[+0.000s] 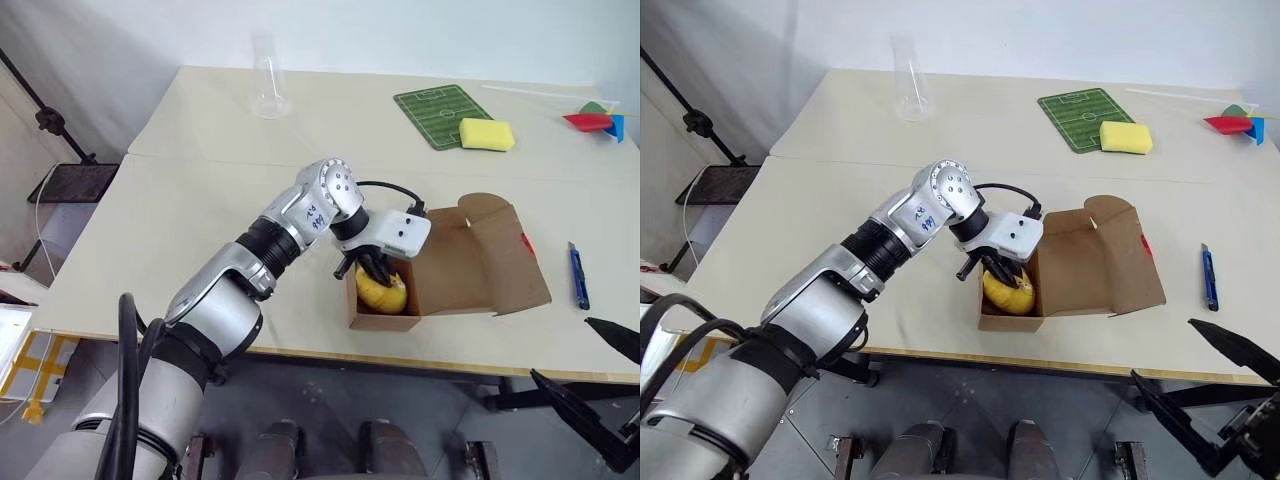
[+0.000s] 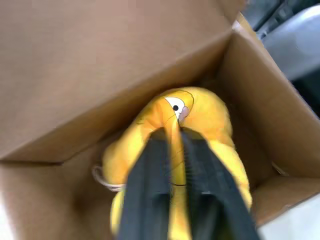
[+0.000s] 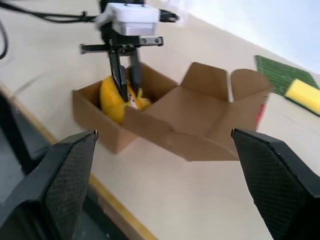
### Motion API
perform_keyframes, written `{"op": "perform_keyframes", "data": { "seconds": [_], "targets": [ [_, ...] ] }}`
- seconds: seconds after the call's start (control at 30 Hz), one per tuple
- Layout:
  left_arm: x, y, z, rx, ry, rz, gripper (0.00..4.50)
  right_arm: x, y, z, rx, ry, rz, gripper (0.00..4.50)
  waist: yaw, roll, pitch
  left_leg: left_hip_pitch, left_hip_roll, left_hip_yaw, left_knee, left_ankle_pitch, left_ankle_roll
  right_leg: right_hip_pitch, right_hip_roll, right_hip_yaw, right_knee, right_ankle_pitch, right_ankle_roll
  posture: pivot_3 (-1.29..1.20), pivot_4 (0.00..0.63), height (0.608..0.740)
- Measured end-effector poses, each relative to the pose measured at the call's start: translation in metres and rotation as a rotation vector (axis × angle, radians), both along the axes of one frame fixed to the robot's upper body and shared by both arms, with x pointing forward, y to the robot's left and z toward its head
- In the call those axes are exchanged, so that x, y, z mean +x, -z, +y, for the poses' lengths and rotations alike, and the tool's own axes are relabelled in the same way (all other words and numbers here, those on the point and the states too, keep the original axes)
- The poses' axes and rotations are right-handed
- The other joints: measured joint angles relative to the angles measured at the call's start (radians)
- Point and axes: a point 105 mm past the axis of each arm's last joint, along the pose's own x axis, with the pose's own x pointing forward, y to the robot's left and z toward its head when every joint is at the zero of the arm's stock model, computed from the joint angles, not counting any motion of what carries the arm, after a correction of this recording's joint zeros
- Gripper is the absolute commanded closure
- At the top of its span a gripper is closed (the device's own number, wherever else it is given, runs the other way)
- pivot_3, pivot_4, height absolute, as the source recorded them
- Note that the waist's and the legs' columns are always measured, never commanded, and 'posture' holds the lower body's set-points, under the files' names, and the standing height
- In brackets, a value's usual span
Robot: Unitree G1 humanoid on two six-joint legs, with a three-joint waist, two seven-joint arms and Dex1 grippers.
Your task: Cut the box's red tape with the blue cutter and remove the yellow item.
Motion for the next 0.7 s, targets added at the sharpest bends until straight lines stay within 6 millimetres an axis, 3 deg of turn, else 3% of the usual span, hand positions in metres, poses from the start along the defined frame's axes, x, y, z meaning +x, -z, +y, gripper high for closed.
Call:
{"op": "perform_keyframes", "data": {
  "seconds": [0.1, 0.2, 0.3, 0.4, 0.43, 0.53, 0.63, 0.7],
  "targets": [
    [0.003, -0.026, -0.006, -0.229, -0.031, 0.095, 4.49, 0.011, -0.010, 0.002, 0.044, -0.028, -0.058, 0.00, -0.001, 0.000, 0.000, 0.000, 0.000, 0.000, 0.000, 0.000, 0.000, -0.002, 0.000, 0.000, 0.001, 0.000, 0.000, 0.00, 0.150, 0.740],
    [0.002, -0.066, -0.004, -0.539, 0.007, 0.190, 4.49, 0.017, -0.014, 0.007, 0.075, -0.061, -0.077, 0.00, -0.002, 0.000, 0.000, 0.000, 0.001, 0.000, 0.000, 0.000, -0.001, -0.002, 0.000, -0.001, 0.002, 0.000, 0.000, 0.00, 0.150, 0.740],
    [0.016, -0.107, 0.017, -0.895, -0.065, 0.262, 4.49, 0.025, -0.018, 0.016, 0.142, -0.109, -0.096, 0.00, -0.004, 0.000, 0.000, 0.000, 0.001, 0.002, 0.000, 0.000, -0.001, -0.002, 0.000, -0.002, 0.003, 0.000, 0.000, 0.00, 0.150, 0.740],
    [0.043, -0.125, 0.055, -1.168, -0.250, 0.268, 4.49, 0.036, -0.020, 0.031, 0.192, -0.195, -0.117, 0.00, -0.006, 0.000, 0.000, 0.003, 0.001, 0.003, 0.000, 0.000, -0.001, -0.002, 0.000, -0.002, 0.004, 0.000, 0.000, 0.00, 0.150, 0.740],
    [0.053, -0.123, 0.073, -1.225, -0.338, 0.254, 4.49, 0.040, -0.021, 0.039, 0.199, -0.242, -0.125, 0.00, -0.009, 0.000, 0.000, 0.005, 0.001, 0.005, 0.000, 0.000, -0.001, -0.002, 0.000, -0.002, 0.005, 0.000, 0.000, 0.00, 0.150, 0.740],
    [0.089, -0.087, 0.175, -1.337, -0.813, 0.128, 4.49, 0.059, -0.027, 0.064, 0.249, -0.386, -0.142, 0.00, -0.036, -0.001, 0.000, 0.015, 0.003, 0.011, -0.009, 0.001, -0.003, -0.001, -0.001, 0.002, 0.005, 0.000, 0.000, 0.00, 0.150, 0.740],
    [0.091, -0.038, 0.269, -1.287, -1.243, -0.014, 4.49, 0.077, -0.014, 0.073, 0.243, -0.422, -0.103, 0.00, -0.039, -0.004, 0.001, 0.014, 0.004, 0.007, -0.013, 0.003, -0.006, -0.006, 0.000, 0.000, 0.009, 0.000, 0.000, 0.00, 0.150, 0.740],
    [0.083, -0.017, 0.293, -1.240, -1.358, -0.036, 4.49, 0.087, -0.005, 0.076, 0.218, -0.427, -0.094, 0.00, -0.022, -0.005, 0.001, 0.013, 0.002, 0.002, -0.012, 0.003, -0.006, -0.005, 0.000, -0.001, 0.010, 0.001, -0.001, 0.00, 0.150, 0.740]
  ]
}}
